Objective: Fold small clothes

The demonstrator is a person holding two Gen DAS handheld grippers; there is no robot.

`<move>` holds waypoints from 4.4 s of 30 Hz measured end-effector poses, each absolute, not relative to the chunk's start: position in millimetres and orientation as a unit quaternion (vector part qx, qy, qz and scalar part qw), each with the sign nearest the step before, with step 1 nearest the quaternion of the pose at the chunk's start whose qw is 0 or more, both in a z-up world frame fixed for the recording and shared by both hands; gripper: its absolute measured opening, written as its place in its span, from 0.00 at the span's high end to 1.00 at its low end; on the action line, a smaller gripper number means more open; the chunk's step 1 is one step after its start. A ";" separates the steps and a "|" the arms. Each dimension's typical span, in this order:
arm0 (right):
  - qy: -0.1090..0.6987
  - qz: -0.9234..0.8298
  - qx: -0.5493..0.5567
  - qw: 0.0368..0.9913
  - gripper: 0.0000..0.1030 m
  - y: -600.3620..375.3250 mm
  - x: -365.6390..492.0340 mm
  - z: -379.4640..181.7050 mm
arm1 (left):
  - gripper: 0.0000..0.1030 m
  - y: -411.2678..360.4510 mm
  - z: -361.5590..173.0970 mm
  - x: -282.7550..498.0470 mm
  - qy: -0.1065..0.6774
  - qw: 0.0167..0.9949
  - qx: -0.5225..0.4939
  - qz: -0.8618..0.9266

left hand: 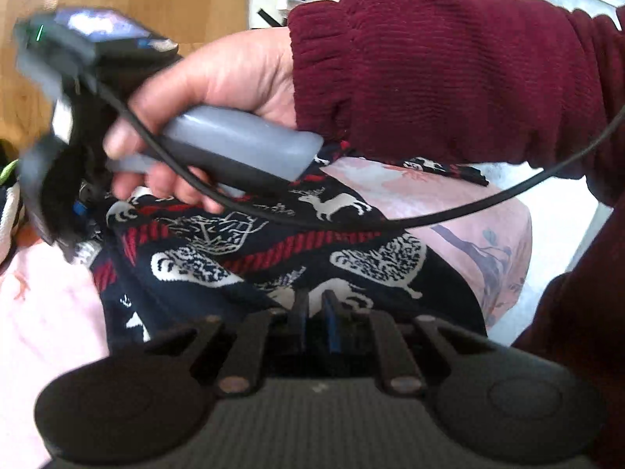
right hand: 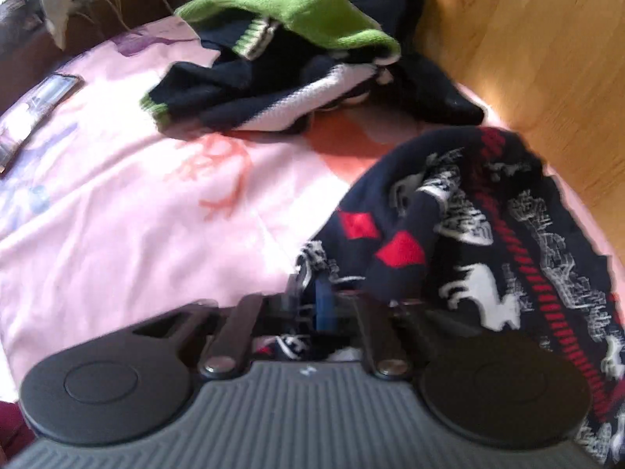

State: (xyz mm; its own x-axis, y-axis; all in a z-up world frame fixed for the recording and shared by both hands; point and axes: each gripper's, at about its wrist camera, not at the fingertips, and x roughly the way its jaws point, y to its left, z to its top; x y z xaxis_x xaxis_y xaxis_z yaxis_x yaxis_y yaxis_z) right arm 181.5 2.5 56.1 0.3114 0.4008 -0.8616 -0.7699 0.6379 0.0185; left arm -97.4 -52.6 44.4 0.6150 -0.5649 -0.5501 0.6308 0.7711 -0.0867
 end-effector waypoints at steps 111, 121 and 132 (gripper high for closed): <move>0.268 -0.015 0.235 0.934 0.67 -469.3 100.1 65.0 | 0.25 63.7 103.6 117.1 0.322 0.926 -0.082 -0.182; 0.367 0.244 0.226 0.869 0.69 -322.2 216.0 54.4 | 0.72 42.7 37.8 216.6 0.424 0.863 -0.160 -0.223; 0.454 0.283 0.174 0.827 0.88 -168.2 355.7 -4.2 | 0.48 50.3 31.6 230.5 0.368 0.922 -0.073 -0.099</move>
